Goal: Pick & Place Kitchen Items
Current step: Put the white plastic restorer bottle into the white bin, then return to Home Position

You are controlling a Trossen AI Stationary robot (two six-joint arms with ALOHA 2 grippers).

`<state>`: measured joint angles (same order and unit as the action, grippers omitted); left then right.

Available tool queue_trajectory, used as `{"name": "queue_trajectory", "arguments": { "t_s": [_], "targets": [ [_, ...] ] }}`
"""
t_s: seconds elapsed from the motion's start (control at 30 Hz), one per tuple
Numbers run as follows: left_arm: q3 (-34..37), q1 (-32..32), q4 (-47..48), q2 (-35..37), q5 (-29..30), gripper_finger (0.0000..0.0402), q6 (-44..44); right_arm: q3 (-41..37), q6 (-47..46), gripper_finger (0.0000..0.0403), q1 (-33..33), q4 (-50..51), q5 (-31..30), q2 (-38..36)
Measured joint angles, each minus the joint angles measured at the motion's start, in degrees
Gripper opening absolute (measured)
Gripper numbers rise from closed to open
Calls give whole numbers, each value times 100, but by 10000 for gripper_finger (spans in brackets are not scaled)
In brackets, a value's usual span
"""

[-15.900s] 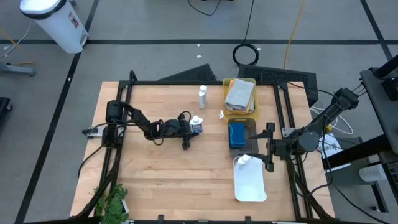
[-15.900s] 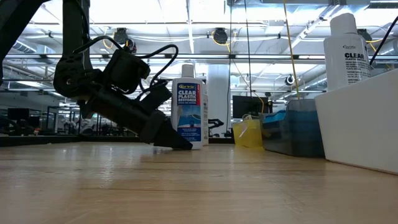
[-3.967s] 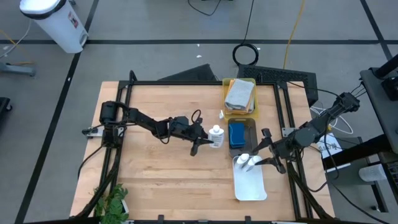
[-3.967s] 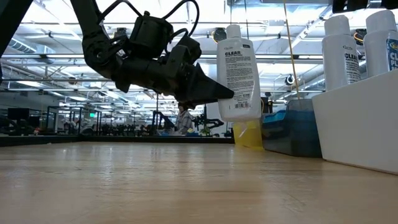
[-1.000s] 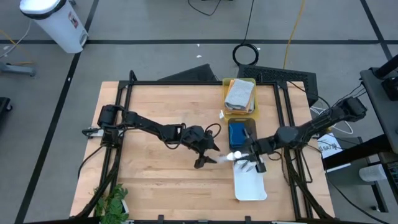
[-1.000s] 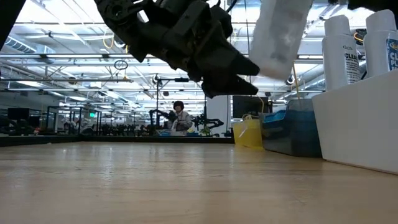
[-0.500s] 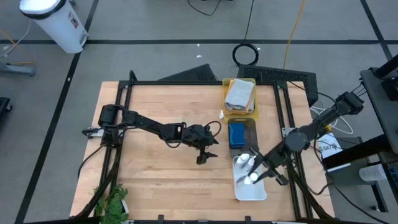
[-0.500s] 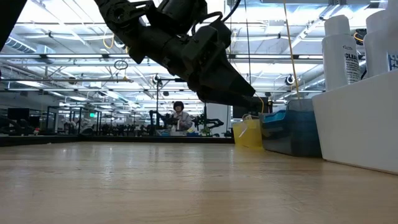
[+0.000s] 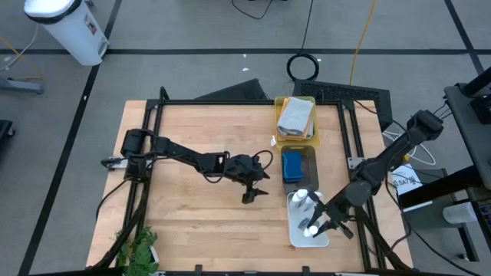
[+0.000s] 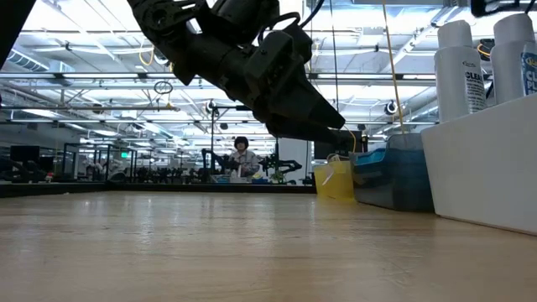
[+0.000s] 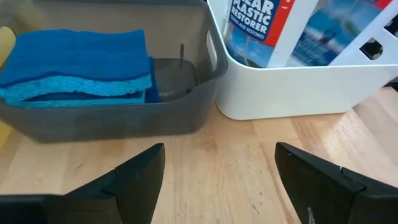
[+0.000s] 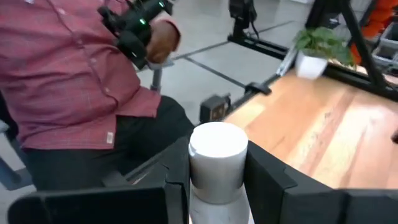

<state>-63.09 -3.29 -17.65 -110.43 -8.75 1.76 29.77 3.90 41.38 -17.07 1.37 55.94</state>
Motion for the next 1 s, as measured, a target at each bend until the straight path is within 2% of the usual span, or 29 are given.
{"name": "queue_trajectory", "arguments": {
  "t_s": [0.27,0.5,0.6,0.73,0.87,1.0],
  "targets": [
    [0,2,0,2,32,306,0,-472,-19,88,1,-854,-2,281],
    [0,2,2,2,36,306,3,-627,-382,202,1,-1081,-7,256],
    [0,4,2,2,36,306,33,-627,-657,236,-2,-1059,-9,62],
    [0,11,2,2,36,306,13,-627,-670,259,-2,-821,-9,-577],
    [0,17,4,2,39,306,-5,-627,-490,262,-10,-212,-14,-1535],
    [0,73,4,2,117,306,-15,-627,-426,254,-13,532,-475,-2726]
  ]
}}
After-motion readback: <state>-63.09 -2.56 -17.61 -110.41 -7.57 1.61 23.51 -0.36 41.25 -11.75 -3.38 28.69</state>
